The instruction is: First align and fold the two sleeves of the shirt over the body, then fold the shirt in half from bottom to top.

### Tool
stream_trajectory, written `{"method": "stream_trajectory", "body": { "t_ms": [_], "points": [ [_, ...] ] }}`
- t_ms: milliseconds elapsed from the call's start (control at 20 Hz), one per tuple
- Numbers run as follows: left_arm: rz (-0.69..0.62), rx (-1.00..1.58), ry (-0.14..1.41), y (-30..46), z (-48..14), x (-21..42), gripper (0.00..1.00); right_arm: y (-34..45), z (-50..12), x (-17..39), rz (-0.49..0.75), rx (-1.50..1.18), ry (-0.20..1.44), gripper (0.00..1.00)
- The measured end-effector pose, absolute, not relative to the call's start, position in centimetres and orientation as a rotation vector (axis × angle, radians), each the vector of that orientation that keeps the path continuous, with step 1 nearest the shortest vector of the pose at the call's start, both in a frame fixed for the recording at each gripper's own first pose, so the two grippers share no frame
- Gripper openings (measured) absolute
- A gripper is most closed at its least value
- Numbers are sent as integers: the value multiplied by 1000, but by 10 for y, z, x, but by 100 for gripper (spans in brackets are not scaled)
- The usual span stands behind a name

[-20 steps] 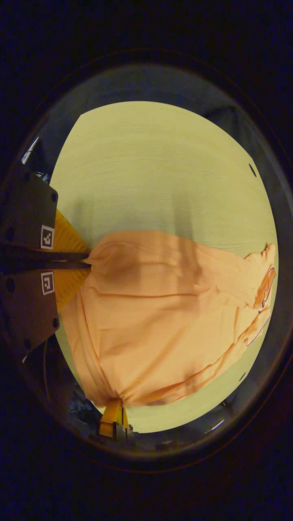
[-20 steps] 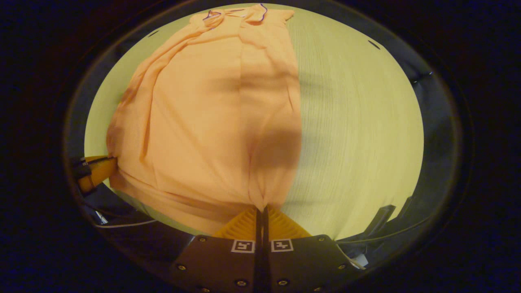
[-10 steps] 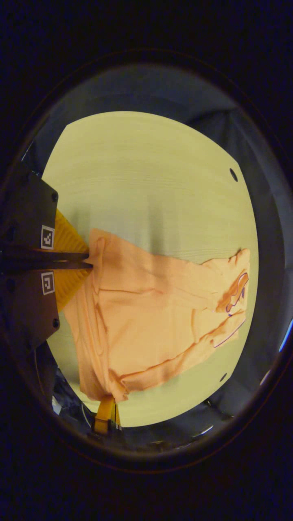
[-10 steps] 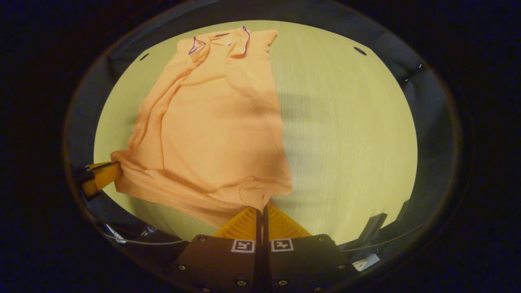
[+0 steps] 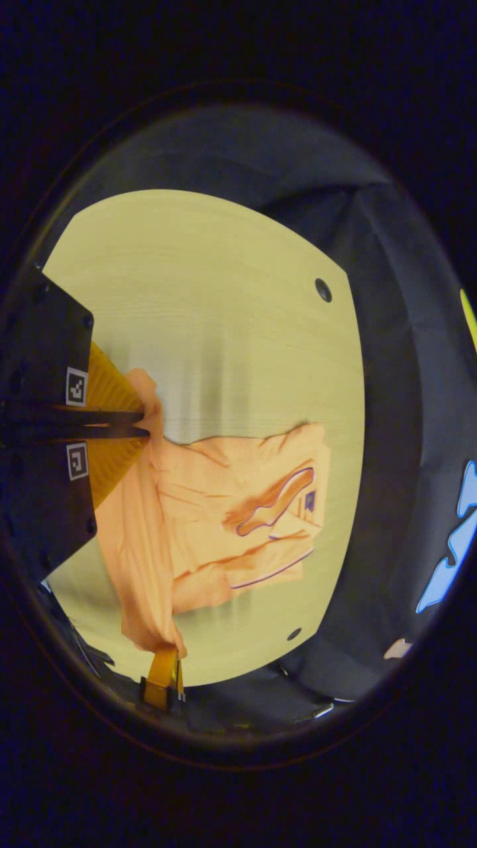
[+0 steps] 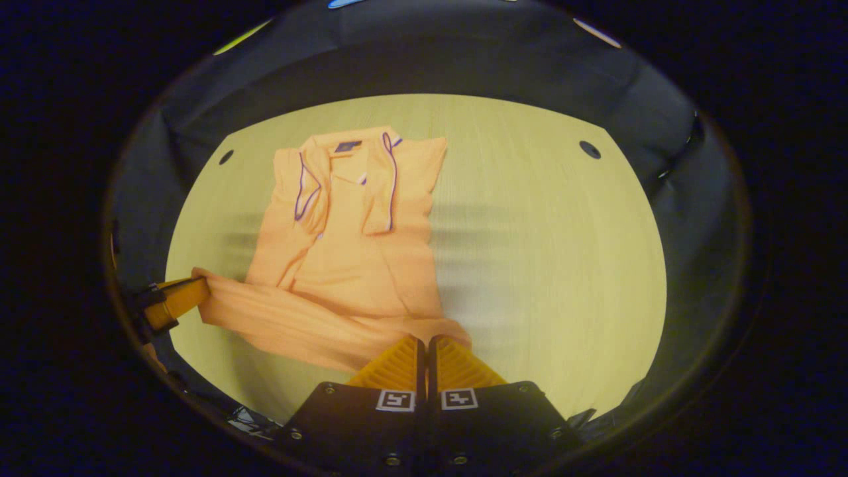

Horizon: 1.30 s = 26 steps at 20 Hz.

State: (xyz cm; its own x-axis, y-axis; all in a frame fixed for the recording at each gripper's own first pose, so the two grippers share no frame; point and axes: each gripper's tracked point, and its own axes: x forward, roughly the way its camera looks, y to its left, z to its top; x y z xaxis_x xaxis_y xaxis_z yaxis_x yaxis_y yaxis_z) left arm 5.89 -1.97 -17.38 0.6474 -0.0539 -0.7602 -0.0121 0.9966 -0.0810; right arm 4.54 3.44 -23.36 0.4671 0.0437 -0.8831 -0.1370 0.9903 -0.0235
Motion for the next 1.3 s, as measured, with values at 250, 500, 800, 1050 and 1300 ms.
{"method": "stream_trajectory", "body": {
  "t_ms": [250, 500, 800, 1050, 1300],
  "points": [
    [-11, -125, 748, -13, -96, 149, 6, 42, -214, 135, 94, -59, 968, 0],
    [-2, -201, 683, -23, -97, 233, 6, 46, -214, 209, 71, 2, 895, 0],
    [8, -175, 565, -14, -88, 296, 5, 56, -221, 274, 63, 70, 805, 0],
    [16, -103, 481, -16, -93, 339, 5, 55, -238, 318, 55, 90, 740, 0],
    [5, -65, 468, -18, -99, 358, 5, 55, -240, 330, 47, 69, 708, 0]
  ]
}}
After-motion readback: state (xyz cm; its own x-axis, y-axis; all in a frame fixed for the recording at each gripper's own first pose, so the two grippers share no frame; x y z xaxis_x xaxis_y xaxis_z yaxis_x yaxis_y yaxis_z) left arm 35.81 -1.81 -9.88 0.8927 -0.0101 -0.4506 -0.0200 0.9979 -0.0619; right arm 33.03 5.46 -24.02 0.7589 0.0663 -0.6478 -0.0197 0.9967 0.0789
